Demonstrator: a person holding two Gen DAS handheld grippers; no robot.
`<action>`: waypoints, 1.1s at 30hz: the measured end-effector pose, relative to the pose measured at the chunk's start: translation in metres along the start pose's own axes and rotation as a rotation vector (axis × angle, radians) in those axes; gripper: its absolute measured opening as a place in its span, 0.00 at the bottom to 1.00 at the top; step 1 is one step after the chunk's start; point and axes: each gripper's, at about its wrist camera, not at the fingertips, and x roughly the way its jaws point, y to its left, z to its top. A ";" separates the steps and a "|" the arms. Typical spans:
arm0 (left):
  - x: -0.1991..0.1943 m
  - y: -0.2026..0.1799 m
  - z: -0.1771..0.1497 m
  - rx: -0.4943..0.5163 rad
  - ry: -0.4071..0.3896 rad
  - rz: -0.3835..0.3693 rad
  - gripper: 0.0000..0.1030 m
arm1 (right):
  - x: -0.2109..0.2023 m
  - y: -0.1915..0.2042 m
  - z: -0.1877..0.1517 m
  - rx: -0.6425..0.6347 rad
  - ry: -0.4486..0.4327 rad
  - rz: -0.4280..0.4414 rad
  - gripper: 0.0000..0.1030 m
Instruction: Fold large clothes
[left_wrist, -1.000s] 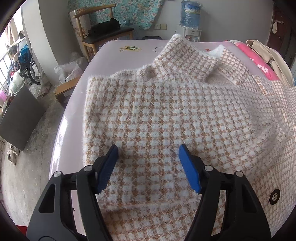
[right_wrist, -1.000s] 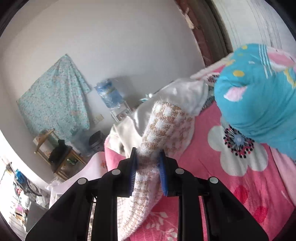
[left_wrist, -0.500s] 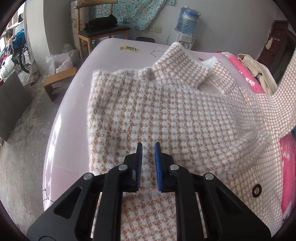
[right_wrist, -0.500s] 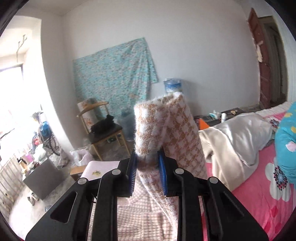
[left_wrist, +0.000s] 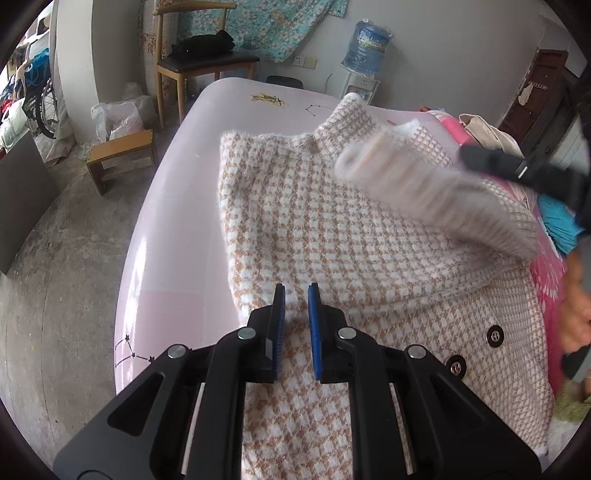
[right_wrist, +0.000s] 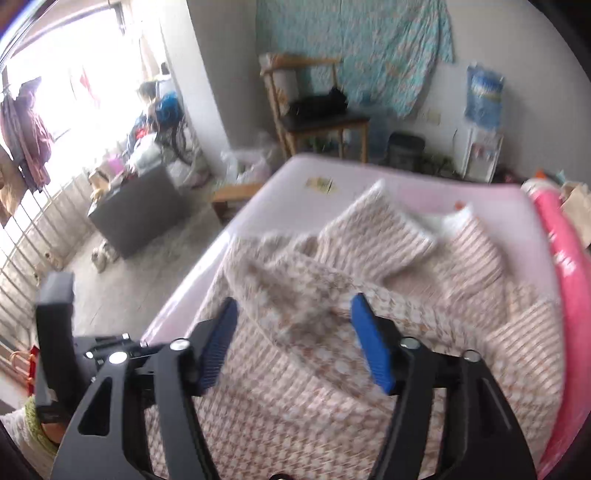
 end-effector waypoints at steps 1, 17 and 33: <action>-0.001 0.001 -0.002 -0.001 0.008 -0.005 0.11 | 0.019 -0.003 -0.014 0.027 0.075 0.030 0.65; 0.055 -0.016 0.060 -0.190 0.092 -0.223 0.43 | -0.106 -0.153 -0.121 0.410 -0.018 0.053 0.67; 0.012 -0.027 0.074 -0.047 -0.135 0.064 0.03 | -0.135 -0.187 -0.149 0.345 -0.031 -0.154 0.67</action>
